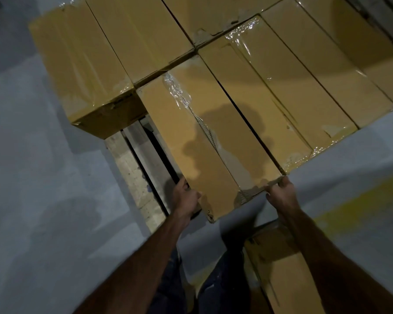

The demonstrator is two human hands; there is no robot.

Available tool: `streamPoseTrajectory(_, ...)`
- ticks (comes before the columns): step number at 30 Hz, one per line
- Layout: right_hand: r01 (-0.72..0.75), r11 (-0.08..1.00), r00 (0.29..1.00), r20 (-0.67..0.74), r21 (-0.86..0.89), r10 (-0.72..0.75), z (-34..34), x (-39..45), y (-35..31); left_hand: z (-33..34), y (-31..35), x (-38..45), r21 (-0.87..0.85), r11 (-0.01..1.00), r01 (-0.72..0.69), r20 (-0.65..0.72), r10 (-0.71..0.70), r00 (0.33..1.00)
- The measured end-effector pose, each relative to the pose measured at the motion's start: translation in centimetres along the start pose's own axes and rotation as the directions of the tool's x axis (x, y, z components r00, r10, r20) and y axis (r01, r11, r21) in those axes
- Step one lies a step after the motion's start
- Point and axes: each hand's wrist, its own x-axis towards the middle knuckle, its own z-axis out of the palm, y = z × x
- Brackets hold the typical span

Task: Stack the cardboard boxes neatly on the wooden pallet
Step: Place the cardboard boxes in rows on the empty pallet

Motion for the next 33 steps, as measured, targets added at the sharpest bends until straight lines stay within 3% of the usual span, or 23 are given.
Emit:
streamPoseTrajectory(15,0.039,0.997,0.999,-0.035,0.059,-0.037,-0.3,0.3,0.3,0.4,-0.6,0.4,0.006,0.999,-0.035,-0.024,0.035,0.999)
streamPoseTrajectory(23,-0.014,0.995,0.999,-0.035,0.1,0.017,0.9,-0.1,-0.2,0.7,-1.3,1.3,0.055,0.997,-0.051,-0.043,0.053,0.998)
streamPoseTrajectory(27,-0.021,0.993,0.999,-0.046,0.117,0.026,0.7,-0.4,-0.4,1.1,0.5,-0.3,0.155,0.985,-0.076,-0.067,0.087,0.994)
streamPoseTrajectory(33,-0.017,0.997,0.998,-0.051,0.072,0.021,0.4,-0.5,-0.1,0.6,2.2,-0.7,0.44,0.894,-0.09,-0.077,0.138,0.988)
